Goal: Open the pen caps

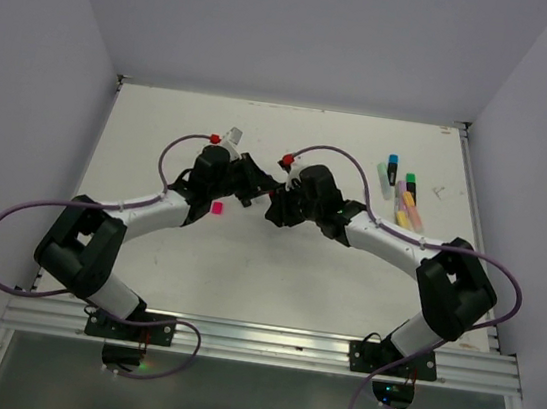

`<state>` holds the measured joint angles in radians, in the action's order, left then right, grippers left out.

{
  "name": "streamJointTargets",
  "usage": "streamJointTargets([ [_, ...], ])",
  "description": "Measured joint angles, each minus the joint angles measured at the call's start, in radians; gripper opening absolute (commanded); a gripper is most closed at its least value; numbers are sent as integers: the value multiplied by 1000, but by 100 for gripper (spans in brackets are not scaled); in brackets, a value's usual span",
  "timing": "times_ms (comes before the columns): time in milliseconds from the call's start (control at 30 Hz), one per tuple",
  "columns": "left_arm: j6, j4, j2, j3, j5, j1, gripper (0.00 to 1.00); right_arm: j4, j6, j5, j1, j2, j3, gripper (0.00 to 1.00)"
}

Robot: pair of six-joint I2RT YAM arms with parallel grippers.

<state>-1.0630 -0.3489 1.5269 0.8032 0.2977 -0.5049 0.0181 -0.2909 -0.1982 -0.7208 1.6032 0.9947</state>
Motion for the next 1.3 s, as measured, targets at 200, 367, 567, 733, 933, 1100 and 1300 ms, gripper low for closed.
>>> streamJointTargets([
  [200, 52, 114, 1, 54, -25, 5, 0, -15, 15, 137, -46, -8, -16, 0],
  [367, 49, 130, 9, 88, 65, 69, 0, -88, 18, 181, -56, -20, -26, 0],
  [567, 48, 124, 0, 106, 134, 121, 0, -78, 34, 173, -58, -7, 32, 0],
  [733, 60, 61, 15, 127, 79, 233, 0, -21, 27, 120, -52, -25, -6, 0],
  [933, 72, 10, 53, 151, 21, 305, 0, 74, 13, 116, -50, -21, -66, 0],
  [1100, 171, 194, -3, 161, -93, 302, 0, 175, 51, 193, -4, 111, 129, 0],
  [1300, 284, 471, -205, 156, -303, 302, 0, 225, 126, 240, 129, 317, 362, 0],
])
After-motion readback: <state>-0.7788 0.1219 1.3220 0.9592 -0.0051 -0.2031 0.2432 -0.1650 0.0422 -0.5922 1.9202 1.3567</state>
